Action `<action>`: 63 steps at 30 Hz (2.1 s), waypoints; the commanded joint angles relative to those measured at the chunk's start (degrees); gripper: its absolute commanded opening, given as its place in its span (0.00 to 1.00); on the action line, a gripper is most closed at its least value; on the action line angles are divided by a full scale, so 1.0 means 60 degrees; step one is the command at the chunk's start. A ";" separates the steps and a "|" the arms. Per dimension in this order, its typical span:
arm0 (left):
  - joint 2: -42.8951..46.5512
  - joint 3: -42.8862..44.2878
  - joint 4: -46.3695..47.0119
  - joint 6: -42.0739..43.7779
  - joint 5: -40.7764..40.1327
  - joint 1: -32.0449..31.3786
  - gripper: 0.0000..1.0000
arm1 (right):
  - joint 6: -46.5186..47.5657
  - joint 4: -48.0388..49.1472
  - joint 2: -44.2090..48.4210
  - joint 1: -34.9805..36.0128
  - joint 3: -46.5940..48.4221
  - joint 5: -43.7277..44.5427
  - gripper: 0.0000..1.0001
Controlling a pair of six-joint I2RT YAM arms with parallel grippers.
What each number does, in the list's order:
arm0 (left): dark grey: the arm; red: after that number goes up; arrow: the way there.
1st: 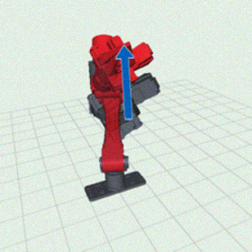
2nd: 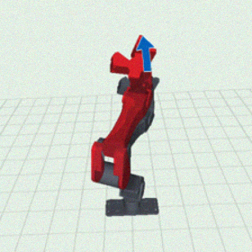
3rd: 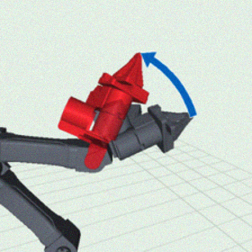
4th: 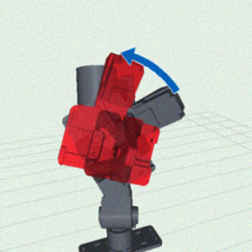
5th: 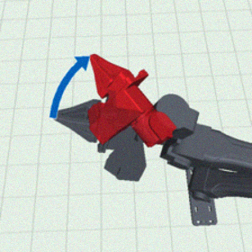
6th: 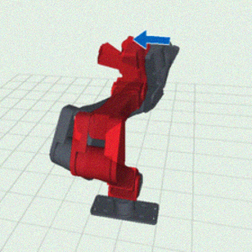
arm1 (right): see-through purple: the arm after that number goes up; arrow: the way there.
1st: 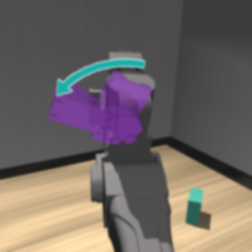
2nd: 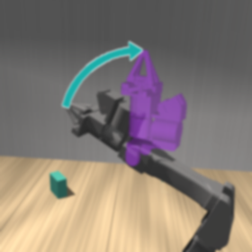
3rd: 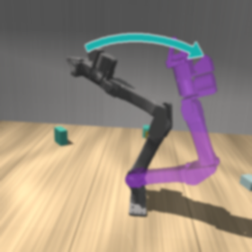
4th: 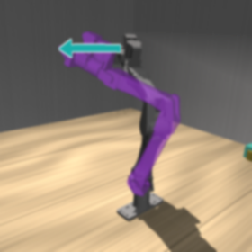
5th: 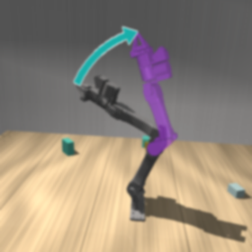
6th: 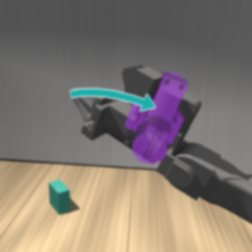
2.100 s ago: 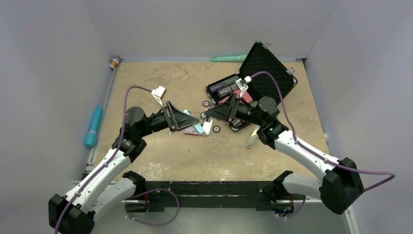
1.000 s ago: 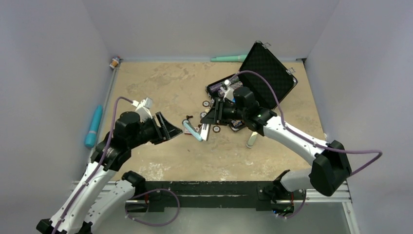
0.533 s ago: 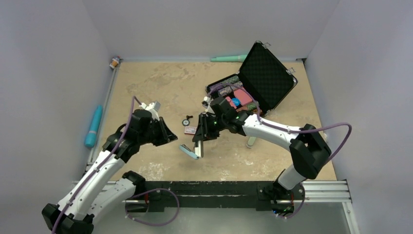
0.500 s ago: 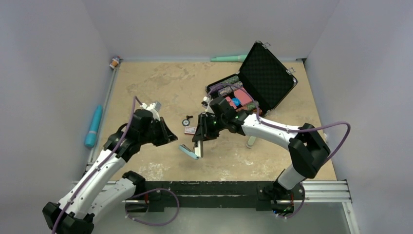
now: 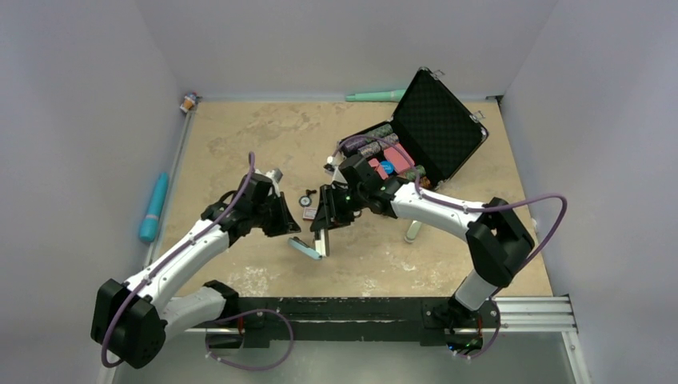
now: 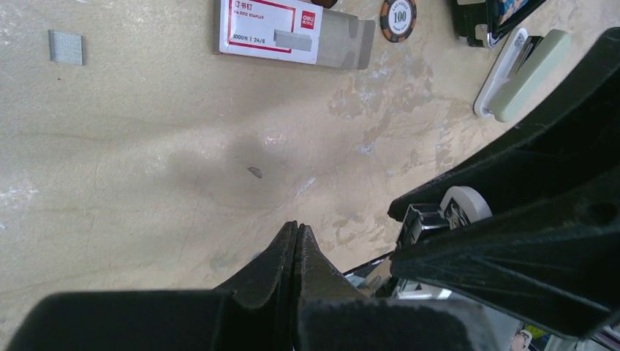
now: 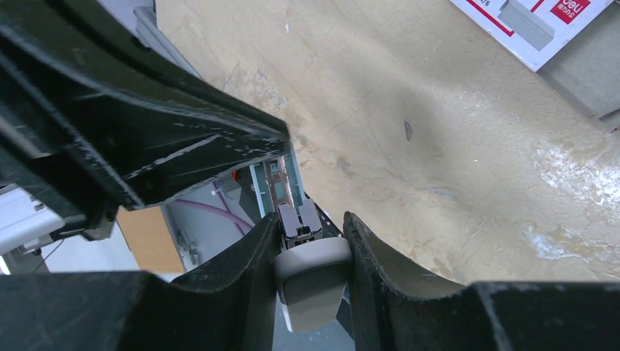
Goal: Unload the staples from the stapler
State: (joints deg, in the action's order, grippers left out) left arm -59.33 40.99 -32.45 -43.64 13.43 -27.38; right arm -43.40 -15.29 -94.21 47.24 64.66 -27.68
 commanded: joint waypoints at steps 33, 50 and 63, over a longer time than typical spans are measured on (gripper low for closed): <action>-0.0359 -0.1349 0.0466 0.0004 0.0822 0.0066 0.00 | -0.0649 -0.0249 -0.0634 -0.0062 0.0436 0.0955 0.00; -0.0245 -0.2406 0.1157 -0.0866 0.2189 0.0051 0.00 | -0.1544 -0.2389 -0.1438 -0.0187 0.1716 0.2580 0.00; -0.0441 -0.2612 0.1526 -0.1097 0.2552 -0.0004 0.00 | -0.2051 -0.5119 -0.3252 0.0534 0.4463 0.3913 0.00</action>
State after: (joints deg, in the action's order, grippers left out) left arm -61.87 26.33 -23.75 -49.12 25.58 -27.07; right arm -53.69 -42.54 -114.59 50.98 87.35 -10.96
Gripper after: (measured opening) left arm 0.011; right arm 0.367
